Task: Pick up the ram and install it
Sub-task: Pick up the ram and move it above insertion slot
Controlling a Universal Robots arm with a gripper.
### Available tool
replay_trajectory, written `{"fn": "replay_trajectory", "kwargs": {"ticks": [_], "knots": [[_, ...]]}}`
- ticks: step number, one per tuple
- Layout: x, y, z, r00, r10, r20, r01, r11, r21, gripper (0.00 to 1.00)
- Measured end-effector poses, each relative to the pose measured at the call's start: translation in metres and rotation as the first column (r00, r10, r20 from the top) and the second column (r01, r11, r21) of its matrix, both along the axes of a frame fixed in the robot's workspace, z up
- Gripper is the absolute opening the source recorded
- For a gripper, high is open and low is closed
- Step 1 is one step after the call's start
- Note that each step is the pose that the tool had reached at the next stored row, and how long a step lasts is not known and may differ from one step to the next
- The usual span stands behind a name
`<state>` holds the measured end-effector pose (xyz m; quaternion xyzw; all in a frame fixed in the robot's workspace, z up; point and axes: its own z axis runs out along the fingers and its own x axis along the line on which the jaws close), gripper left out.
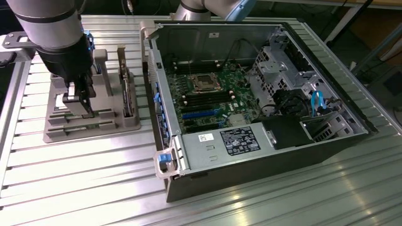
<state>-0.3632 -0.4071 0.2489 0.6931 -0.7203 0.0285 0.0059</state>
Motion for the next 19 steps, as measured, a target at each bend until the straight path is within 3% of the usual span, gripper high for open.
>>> {"fn": "replay_trajectory", "kwargs": {"ticks": [7,17,18,19], "knots": [[-0.001,0.0000,-0.0002,1.0000,0.000,0.0003,0.000,1.0000,0.0002,0.64],[-0.016,0.0000,-0.0001,1.0000,0.000,0.0001,0.000,1.0000,0.0001,0.64],[-0.016,-0.0006,-0.0001,1.0000,0.000,0.0001,0.000,1.0000,0.0001,0.64],[-0.016,-0.0046,-0.0001,1.0000,0.000,0.0001,0.000,1.0000,0.0001,0.64]]}}
